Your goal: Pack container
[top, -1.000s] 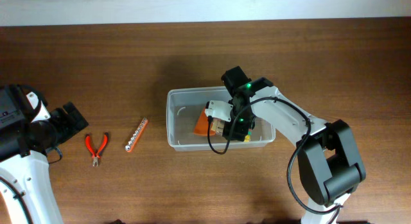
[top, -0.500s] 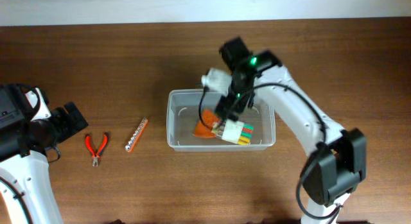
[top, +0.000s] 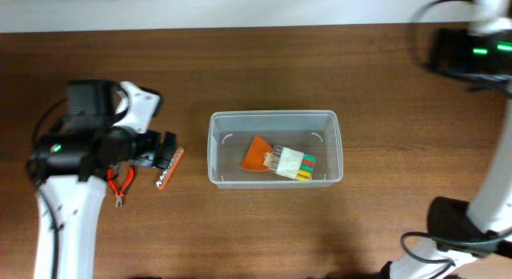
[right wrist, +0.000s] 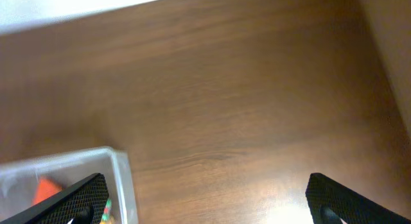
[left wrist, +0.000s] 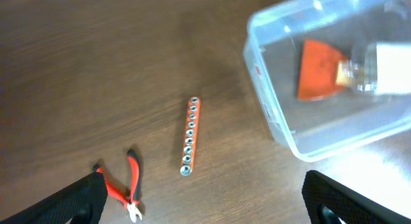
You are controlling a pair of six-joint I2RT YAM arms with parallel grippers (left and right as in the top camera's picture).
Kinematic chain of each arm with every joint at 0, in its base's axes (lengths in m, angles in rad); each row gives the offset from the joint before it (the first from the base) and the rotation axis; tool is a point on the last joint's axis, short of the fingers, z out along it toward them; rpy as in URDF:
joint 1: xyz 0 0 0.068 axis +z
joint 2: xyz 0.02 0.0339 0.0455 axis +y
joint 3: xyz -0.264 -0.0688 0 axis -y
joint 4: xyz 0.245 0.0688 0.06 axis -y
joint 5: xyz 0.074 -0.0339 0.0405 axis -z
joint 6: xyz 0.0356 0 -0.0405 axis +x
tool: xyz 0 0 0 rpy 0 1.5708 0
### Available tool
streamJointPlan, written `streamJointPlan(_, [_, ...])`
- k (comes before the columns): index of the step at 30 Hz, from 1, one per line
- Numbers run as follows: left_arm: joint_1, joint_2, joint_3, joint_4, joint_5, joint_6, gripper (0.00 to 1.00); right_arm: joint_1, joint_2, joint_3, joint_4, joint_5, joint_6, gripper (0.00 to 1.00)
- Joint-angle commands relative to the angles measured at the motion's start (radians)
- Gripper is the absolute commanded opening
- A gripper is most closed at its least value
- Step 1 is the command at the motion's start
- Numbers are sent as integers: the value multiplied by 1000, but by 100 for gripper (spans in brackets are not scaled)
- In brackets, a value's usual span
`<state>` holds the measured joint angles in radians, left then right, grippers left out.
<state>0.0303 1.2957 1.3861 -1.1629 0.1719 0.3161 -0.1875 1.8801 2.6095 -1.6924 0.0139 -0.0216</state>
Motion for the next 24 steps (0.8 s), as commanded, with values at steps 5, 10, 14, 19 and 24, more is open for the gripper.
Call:
streamJointPlan(5, [-63,250,13,35,-53,75,99,-269,-161,-263,-6,-168,128,98])
streamJointPlan(10, [-62,327,13,86,-68,75,99,-251,-303,-567,37,-169,105,99])
streamJointPlan(14, [-62,364,13,115,-77,75,99,-179,-444,-869,146,-164,82,99])
streamJointPlan(19, [-62,420,-4,115,-109,75,99,-124,-575,-1197,319,-161,82,99])
streamJointPlan(24, [-62,481,-13,121,-109,75,99,-101,-598,-1382,422,-164,82,99])
